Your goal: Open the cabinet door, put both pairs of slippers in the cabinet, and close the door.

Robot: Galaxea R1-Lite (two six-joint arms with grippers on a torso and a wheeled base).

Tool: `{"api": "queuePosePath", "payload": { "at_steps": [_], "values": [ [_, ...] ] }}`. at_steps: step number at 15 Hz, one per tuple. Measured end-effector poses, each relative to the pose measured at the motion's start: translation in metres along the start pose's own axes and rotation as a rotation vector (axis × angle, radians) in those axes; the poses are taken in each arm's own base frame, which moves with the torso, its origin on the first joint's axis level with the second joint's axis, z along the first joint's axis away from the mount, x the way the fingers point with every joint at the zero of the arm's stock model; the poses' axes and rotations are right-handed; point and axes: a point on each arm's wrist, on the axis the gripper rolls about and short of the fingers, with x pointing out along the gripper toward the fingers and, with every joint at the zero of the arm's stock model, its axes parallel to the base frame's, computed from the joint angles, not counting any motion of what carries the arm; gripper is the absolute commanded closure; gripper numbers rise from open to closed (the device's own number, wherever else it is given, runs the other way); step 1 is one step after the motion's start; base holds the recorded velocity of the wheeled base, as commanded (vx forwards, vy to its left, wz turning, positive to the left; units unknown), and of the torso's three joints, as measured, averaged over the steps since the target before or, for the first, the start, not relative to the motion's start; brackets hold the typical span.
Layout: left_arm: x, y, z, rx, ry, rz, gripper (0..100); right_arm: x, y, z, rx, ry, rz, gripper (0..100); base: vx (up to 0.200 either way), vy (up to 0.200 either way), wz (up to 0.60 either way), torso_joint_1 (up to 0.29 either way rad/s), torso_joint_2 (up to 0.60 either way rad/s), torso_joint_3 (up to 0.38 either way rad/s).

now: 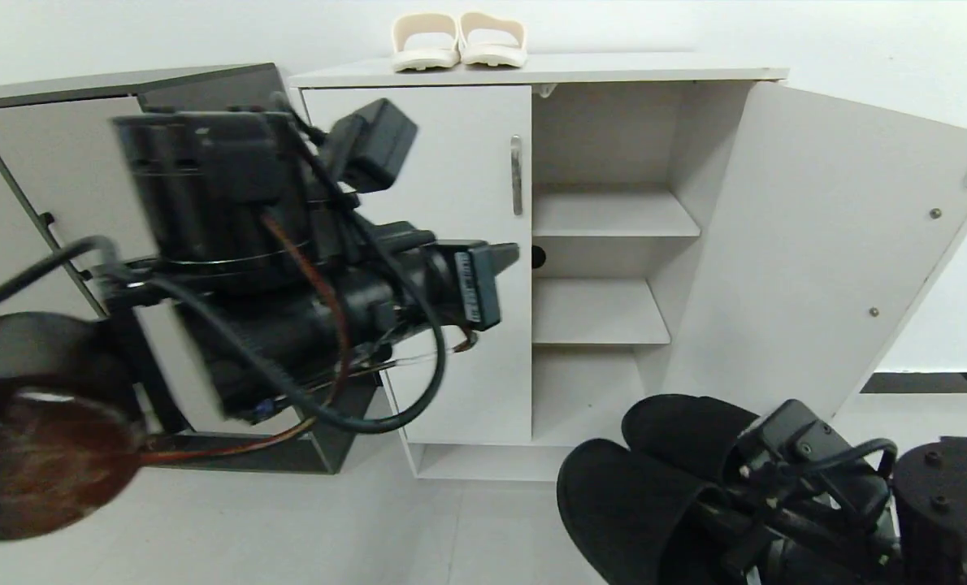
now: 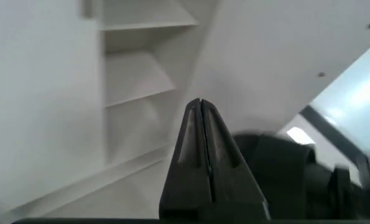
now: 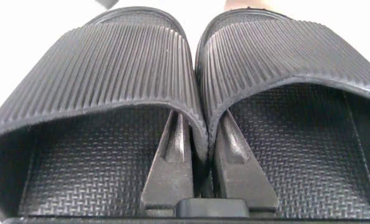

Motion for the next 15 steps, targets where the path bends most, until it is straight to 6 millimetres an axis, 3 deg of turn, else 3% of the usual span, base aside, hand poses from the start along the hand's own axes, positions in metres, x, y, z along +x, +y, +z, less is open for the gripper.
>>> {"api": "queuePosePath", "payload": {
  "at_steps": [3, 5, 7, 9, 11, 12, 15],
  "values": [
    [-0.090, 0.019, 0.011, 0.037, -0.034, 0.206, 100, 0.033, -0.006, 0.015, 0.141, -0.067, -0.209, 100, 0.000, 0.000, 0.00, 0.000, 0.00, 0.000],
    [-0.166, 0.033, 0.006, 0.049, -0.050, 0.375, 100, 0.047, -0.009, 0.012, 0.146, -0.044, -0.250, 100, 0.000, 0.000, 0.00, 0.000, 0.00, 0.000],
    [-0.237, 0.035, -0.024, 0.055, -0.061, 0.558, 100, 0.055, -0.007, 0.007, 0.134, -0.019, -0.259, 100, 0.000, 0.000, 0.00, 0.000, 0.00, 0.000],
    [-0.284, 0.028, -0.074, 0.058, -0.072, 0.729, 100, 0.058, -0.006, 0.005, 0.127, -0.008, -0.260, 100, 0.000, 0.000, 0.00, 0.000, 0.00, 0.000],
    [-0.300, 0.026, -0.137, 0.053, -0.025, 0.813, 100, 0.060, -0.005, 0.003, 0.123, 0.000, -0.259, 100, 0.000, 0.000, 0.00, 0.000, 0.00, 0.000],
    [-0.300, 0.026, -0.159, 0.055, -0.026, 0.784, 100, 0.060, -0.006, 0.002, 0.123, 0.002, -0.262, 100, 0.000, 0.000, 0.00, 0.000, 0.00, 0.000],
    [-0.294, 0.027, -0.187, 0.121, -0.074, 0.586, 100, 0.060, -0.004, 0.000, 0.117, 0.011, -0.258, 100, 0.000, 0.000, 0.00, 0.000, 0.00, 0.000]
  ]
}}
